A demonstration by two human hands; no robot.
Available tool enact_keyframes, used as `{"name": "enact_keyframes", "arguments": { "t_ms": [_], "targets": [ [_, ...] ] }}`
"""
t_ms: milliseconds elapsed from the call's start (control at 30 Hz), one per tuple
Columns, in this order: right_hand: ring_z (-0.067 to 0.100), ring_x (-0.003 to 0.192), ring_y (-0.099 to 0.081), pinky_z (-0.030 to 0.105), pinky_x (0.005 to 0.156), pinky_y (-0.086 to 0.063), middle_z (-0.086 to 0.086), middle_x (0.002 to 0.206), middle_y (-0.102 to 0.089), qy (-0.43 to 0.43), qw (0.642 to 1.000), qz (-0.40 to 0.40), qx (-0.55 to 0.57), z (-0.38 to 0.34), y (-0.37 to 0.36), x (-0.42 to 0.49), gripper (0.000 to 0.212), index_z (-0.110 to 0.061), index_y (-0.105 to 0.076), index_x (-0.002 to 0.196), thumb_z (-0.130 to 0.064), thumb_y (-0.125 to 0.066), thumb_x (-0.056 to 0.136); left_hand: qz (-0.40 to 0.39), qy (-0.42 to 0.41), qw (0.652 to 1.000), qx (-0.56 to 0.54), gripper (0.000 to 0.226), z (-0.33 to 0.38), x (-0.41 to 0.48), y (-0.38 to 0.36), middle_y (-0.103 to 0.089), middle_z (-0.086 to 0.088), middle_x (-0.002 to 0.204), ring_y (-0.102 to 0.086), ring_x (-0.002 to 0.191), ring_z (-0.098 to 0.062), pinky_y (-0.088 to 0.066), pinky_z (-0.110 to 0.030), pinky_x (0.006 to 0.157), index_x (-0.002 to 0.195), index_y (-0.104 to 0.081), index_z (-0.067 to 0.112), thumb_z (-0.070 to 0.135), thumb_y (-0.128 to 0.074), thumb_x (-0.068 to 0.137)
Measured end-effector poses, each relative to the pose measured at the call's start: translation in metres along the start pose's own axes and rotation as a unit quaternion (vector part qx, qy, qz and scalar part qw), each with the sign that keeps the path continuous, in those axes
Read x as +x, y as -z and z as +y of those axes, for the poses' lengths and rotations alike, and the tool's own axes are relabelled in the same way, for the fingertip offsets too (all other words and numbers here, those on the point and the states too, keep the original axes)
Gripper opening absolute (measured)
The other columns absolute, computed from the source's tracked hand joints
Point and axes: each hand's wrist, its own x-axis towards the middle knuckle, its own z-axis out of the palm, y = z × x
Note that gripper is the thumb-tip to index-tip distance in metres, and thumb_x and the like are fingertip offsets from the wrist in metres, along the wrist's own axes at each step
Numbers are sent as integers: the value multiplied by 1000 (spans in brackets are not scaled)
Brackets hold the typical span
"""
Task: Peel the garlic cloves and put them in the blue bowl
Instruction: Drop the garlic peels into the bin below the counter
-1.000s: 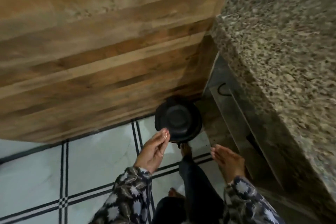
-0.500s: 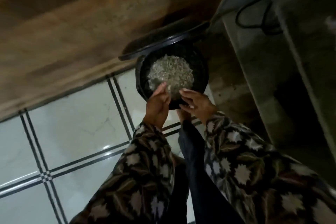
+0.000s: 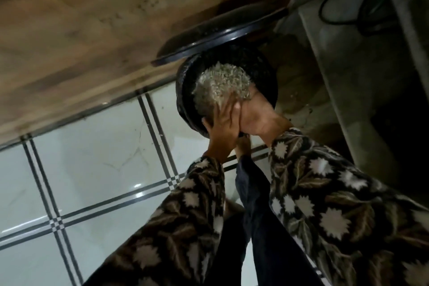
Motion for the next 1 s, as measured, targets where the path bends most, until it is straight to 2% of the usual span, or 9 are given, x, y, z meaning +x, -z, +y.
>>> {"name": "enact_keyframes", "arguments": {
  "t_ms": [100, 200, 300, 367, 533, 733, 833, 900, 1000],
  "targets": [
    [19, 131, -34, 38, 100, -26, 4, 144, -38, 47, 992, -9, -116, 4, -23, -41, 69, -18, -45, 135, -60, -10, 92, 39, 169, 984, -37, 45, -5, -11, 23, -15, -3, 157, -18, 142, -27, -14, -52, 111, 143, -37, 16, 33, -34, 101],
    [17, 123, -45, 26, 97, -34, 0, 134, -49, 165, 959, 94, -209, 6, -37, -111, 47, -17, -49, 131, -44, -30, 98, 84, 65, 990, -92, 28, 17, -57, 59, -60, -17, 121, -56, 110, -33, -44, -36, 92, 113, -63, 5, 19, -53, 91],
    [12, 95, -53, 5, 61, -42, 3, 117, -54, 266, 917, 179, -236, 34, -41, -200, 32, -8, -53, 124, -21, -46, 96, 133, 26, 977, -163, 9, 74, -123, 89, -66, -7, 87, -63, 86, -25, -49, -30, 79, 90, -64, 3, 8, -62, 82],
    [11, 98, -57, 9, 67, -42, 5, 117, -59, 325, 881, 183, -291, 57, -37, -261, 24, -10, -60, 114, -17, -49, 94, 124, -5, 975, -186, 2, 126, -172, 103, -63, 4, 77, -60, 73, -7, -44, -21, 71, 85, -63, 6, 4, -64, 84],
    [3, 95, -62, 14, 80, -47, -3, 101, -69, 482, 807, 183, -289, 113, -15, -444, 17, -15, -68, 101, -17, -53, 92, 11, -172, 957, -234, 4, 255, -305, 100, -68, -2, 84, -63, 80, -11, -49, -20, 73, 90, -65, 10, 11, -61, 89],
    [0, 104, -57, 12, 80, -46, -3, 104, -65, 627, 660, 388, -146, 176, 88, -599, 22, -20, -69, 93, -5, -54, 90, -175, -304, 913, -210, 25, 370, -436, 16, -67, 19, 68, -59, 64, 5, -47, -12, 65, 76, -64, 27, 4, -65, 84],
    [-9, 91, -59, 8, 73, -44, -4, 99, -64, 624, 614, 480, -51, 211, 159, -643, 23, -24, -65, 90, -3, -54, 90, -276, -340, 885, -159, 26, 397, -494, -50, -65, 17, 62, -58, 61, 3, -49, -20, 65, 70, -65, 27, 5, -66, 84],
    [5, 94, -62, 17, 79, -48, -1, 99, -66, 598, 596, 536, -5, 235, 209, -660, 19, -21, -64, 96, -5, -54, 90, -332, -373, 862, -89, 18, 404, -524, -94, -70, 11, 80, -64, 75, -3, -53, -29, 76, 85, -69, 23, 5, -66, 84],
    [19, 100, -59, 34, 90, -47, 6, 108, -64, 538, 574, 617, 24, 276, 281, -689, 21, -13, -63, 109, -9, -55, 90, -238, -436, 868, 14, 26, 415, -547, -156, -65, -9, 113, -60, 106, -23, -46, -34, 95, 110, -67, 10, 7, -63, 85]
  ]
}}
